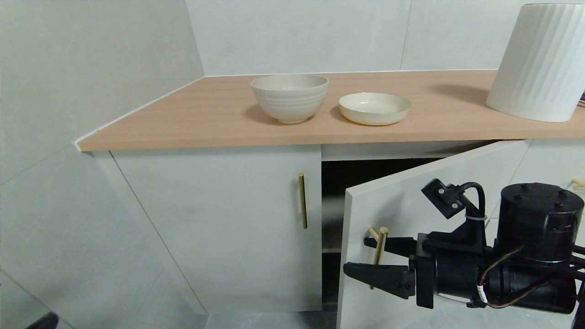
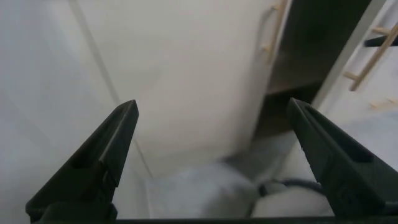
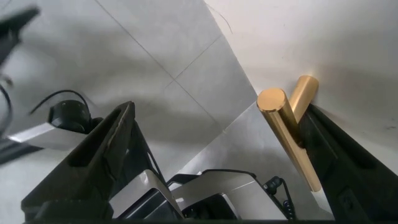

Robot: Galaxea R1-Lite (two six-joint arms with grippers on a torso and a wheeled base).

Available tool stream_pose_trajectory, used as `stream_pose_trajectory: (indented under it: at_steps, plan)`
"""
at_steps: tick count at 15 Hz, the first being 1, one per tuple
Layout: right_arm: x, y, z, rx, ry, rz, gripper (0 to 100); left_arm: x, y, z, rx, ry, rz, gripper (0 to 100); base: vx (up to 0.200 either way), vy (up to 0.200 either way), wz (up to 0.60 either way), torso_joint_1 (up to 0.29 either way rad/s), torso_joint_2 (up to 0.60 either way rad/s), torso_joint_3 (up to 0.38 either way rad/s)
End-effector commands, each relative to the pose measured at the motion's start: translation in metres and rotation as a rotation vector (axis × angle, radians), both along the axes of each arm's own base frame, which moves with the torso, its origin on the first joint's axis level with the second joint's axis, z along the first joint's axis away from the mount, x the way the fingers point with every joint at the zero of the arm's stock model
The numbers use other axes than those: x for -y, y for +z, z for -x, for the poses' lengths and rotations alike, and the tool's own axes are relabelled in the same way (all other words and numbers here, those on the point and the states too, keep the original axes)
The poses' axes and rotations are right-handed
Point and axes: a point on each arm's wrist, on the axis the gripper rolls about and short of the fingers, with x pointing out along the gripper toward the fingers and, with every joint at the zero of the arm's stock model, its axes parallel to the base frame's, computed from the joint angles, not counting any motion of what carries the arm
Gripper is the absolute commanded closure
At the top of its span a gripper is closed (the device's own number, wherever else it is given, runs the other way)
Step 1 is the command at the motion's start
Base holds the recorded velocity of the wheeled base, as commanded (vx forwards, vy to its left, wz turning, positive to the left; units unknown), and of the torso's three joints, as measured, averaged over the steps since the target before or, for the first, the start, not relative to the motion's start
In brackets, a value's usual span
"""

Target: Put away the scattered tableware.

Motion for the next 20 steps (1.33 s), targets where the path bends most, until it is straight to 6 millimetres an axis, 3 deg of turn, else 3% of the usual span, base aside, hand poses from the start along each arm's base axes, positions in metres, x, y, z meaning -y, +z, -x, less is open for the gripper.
stream_pose_trajectory:
  at_steps: [1,3,4,6,8,12,18,19,20]
  plan:
    - [0.0,-0.001,0.0,-0.004,-0.001,0.003,0,0.008,0.02,-0.111,-0.243,-0.106,0.028,0,0.0,0.0,0.0,0.0,0.0,0.0]
    - [0.0,-0.001,0.0,-0.003,-0.001,0.002,0,0.022,0.003,-0.142,-0.325,-0.146,0.112,0,0.0,0.0,0.0,0.0,0.0,0.0]
    - [0.0,-0.001,0.001,-0.004,0.0,0.003,0,0.039,-0.012,-0.155,-0.391,-0.202,0.177,0,0.0,0.0,0.0,0.0,0.0,0.0]
    - [0.0,-0.001,0.001,-0.004,0.0,0.003,0,0.063,-0.03,-0.166,-0.447,-0.275,0.235,0,0.0,0.0,0.0,0.0,0.0,0.0]
    - [0.0,-0.001,0.001,-0.004,0.0,0.003,0,0.079,-0.044,-0.165,-0.482,-0.336,0.244,0,0.0,0.0,0.0,0.0,0.0,0.0]
    - [0.0,-0.002,0.001,-0.008,0.003,0.006,0,0.09,-0.061,-0.169,-0.557,-0.359,0.221,0,0.0,0.0,0.0,0.0,0.0,0.0]
    - [0.0,-0.005,0.0,-0.017,0.003,0.014,0,0.095,-0.062,-0.166,-0.559,-0.385,0.215,0,0.0,0.0,0.0,0.0,0.0,0.0]
    - [-0.001,-0.006,0.001,-0.02,0.005,0.018,0,0.095,-0.062,-0.166,-0.559,-0.385,0.215,100,0.0,0.0,0.0,0.0,0.0,0.0]
    - [-0.002,-0.007,0.001,-0.021,0.011,0.019,0,0.096,-0.06,-0.168,-0.554,-0.386,0.215,100,0.0,0.0,0.0,0.0,0.0,0.0]
